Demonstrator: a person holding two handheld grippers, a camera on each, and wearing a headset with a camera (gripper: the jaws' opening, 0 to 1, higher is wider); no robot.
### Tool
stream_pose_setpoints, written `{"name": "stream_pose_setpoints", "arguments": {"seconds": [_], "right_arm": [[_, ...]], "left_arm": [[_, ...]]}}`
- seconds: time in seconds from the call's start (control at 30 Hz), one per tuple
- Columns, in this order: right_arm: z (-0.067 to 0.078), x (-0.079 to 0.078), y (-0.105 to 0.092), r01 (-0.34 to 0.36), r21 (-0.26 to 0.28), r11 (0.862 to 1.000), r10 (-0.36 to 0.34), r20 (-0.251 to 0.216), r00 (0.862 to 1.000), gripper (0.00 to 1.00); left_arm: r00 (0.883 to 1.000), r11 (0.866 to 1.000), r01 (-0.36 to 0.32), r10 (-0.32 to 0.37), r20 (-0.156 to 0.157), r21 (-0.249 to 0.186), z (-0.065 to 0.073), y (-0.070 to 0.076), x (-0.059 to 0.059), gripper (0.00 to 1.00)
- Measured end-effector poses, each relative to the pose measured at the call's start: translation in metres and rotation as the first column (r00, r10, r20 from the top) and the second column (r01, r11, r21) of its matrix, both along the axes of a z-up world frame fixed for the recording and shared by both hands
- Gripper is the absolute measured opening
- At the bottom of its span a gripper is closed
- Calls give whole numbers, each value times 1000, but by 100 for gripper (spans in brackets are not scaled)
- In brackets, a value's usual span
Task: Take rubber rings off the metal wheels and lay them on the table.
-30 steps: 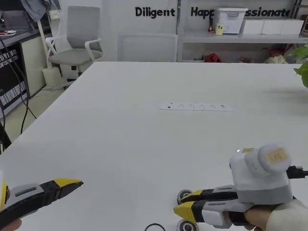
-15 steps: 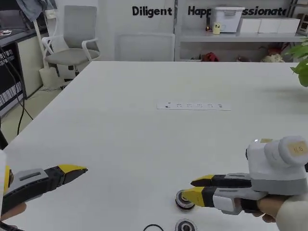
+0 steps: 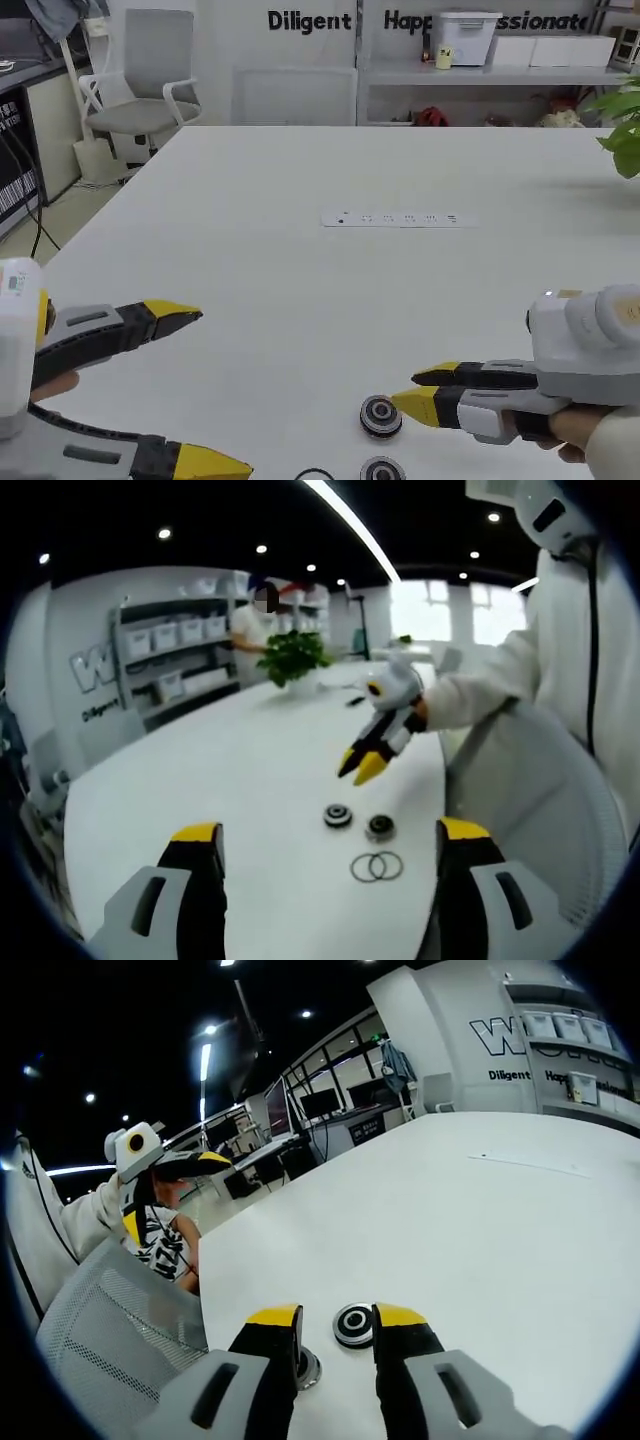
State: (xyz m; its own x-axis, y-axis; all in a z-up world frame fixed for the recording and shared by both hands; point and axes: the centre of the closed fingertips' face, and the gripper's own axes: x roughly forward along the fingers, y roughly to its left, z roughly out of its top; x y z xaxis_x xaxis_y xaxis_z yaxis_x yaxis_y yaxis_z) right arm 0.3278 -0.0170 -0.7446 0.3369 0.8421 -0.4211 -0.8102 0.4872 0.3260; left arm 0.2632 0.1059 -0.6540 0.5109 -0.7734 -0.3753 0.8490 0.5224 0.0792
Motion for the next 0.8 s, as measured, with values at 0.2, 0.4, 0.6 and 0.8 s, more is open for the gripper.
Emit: {"name": "stream_pose_setpoints", "arguments": {"seconds": [0.2,0.4,0.6,0.8], "right_arm": [[-4,1,-4,-7,-16,1000,7,13,1000,25],[-9,4,-9,-6,-32,999,7,29,1000,25],[-18,4,-14,-15,-60,998,17,33,999,25],[-24,4,-16,-23,-78,997,26,38,999,24]], "left_arm": [[999,999,34,-34,22,0,6,-10,12,87],[998,998,60,-60,34,6,6,-20,21,84],[996,998,66,-65,60,-6,11,-31,37,80],[993,996,89,-88,80,-10,13,-46,50,74]]}}
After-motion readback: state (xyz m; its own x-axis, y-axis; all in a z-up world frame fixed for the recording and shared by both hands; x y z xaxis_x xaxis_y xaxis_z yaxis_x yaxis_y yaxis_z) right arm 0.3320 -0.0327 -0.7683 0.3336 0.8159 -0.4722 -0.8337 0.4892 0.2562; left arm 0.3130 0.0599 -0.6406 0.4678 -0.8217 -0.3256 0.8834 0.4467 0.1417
